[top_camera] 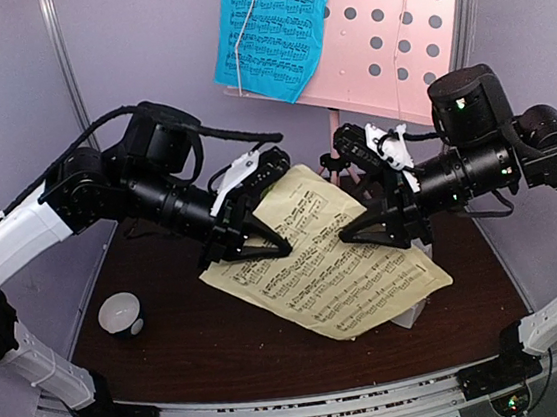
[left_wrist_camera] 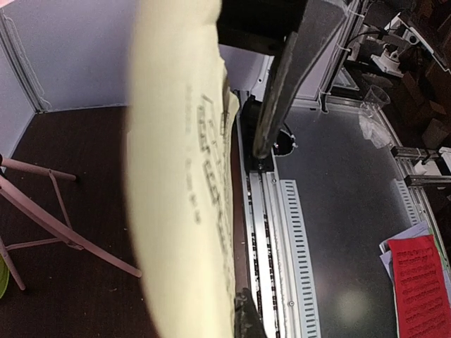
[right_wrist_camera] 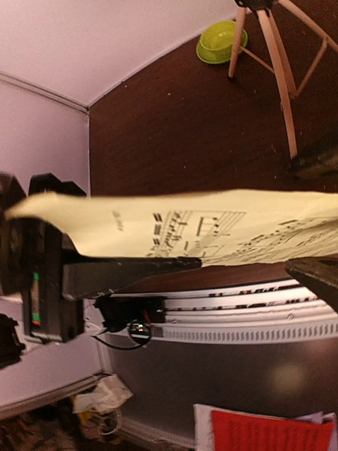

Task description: Set up the instrument practice props

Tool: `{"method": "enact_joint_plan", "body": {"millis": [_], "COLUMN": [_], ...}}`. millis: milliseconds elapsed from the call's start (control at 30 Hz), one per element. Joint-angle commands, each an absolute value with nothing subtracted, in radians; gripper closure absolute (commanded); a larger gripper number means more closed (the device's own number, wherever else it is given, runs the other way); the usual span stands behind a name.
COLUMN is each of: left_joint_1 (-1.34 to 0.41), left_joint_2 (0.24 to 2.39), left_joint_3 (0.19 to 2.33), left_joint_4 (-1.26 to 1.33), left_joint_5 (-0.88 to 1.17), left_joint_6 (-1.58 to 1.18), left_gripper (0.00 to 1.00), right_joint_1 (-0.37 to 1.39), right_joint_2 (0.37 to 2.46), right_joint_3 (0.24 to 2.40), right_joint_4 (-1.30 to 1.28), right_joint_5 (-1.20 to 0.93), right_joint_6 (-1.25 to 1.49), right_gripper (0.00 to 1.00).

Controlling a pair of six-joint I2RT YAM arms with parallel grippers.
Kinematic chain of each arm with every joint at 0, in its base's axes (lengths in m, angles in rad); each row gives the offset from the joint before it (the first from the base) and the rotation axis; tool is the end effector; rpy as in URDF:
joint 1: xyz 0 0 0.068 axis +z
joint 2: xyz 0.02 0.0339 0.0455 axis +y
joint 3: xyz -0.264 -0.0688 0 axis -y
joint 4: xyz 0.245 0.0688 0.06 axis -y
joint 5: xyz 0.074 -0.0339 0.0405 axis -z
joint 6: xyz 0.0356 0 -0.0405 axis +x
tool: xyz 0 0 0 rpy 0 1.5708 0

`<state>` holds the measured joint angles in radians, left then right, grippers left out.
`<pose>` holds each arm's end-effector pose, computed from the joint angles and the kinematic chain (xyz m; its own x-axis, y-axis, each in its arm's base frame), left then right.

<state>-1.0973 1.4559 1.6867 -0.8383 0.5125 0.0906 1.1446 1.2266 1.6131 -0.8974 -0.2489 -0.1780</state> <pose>0.1216 -0.2756 0.4303 -0.1724 0.5095 -0.8430 0.9788 -0.0070 -0.2045 0.0870 0.2129 0.4569 -0.0270 -0.4745 -0.8798 -0.9918 0.1229 -0.0359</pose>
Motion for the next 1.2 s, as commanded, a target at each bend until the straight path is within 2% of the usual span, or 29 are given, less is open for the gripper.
{"method": "enact_joint_plan", "body": {"millis": [0, 67, 100, 167, 267, 367, 633, 900, 1000, 1167], "left_joint_1": [-1.103, -1.103, -1.103, -1.103, -1.098, -1.079, -1.066, -1.091, -1.107, -1.127], "left_joint_2": [1.470, 1.469, 1.467, 1.454, 1.394, 1.331, 1.479, 1.742, 1.840, 1.942], "left_joint_3": [1.727, 1.736, 1.742, 1.751, 1.720, 1.668, 1.929, 2.282, 2.425, 2.524], "left_joint_4": [-0.828, -0.829, -0.826, -0.796, -0.671, -0.499, -0.333, -0.281, -0.313, -0.260], "left_joint_5": [0.500, 0.482, 0.467, 0.418, 0.273, 0.116, -0.038, -0.077, -0.087, -0.088], "left_joint_6": [0.111, 0.111, 0.110, 0.093, 0.036, -0.021, -0.138, -0.170, -0.176, -0.201], "left_gripper": [1.00, 0.98, 0.92, 0.80, 0.46, 0.36, 0.31, 0.31, 0.32, 0.33], "right_joint_1": [1.154, 1.154, 1.155, 1.154, 1.151, 1.148, 1.142, 1.142, 1.141, 1.142], "right_joint_2": [1.245, 1.245, 1.243, 1.236, 1.195, 1.127, 0.963, 0.843, 0.822, 0.779], "right_joint_3": [1.677, 1.705, 1.721, 1.752, 1.774, 1.776, 1.797, 1.849, 1.873, 1.819], "right_joint_4": [-0.870, -0.885, -0.890, -0.900, -0.882, -0.831, -0.664, -0.598, -0.594, -0.474], "right_joint_5": [-0.281, -0.267, -0.256, -0.212, -0.116, -0.013, 0.201, 0.353, 0.475, 0.566], "right_joint_6": [-0.157, -0.151, -0.144, -0.135, -0.107, -0.064, -0.012, -0.031, -0.057, -0.105], "right_gripper": [0.71, 0.94, 1.00, 1.00, 1.00, 1.00, 1.00, 1.00, 1.00, 1.00]}}
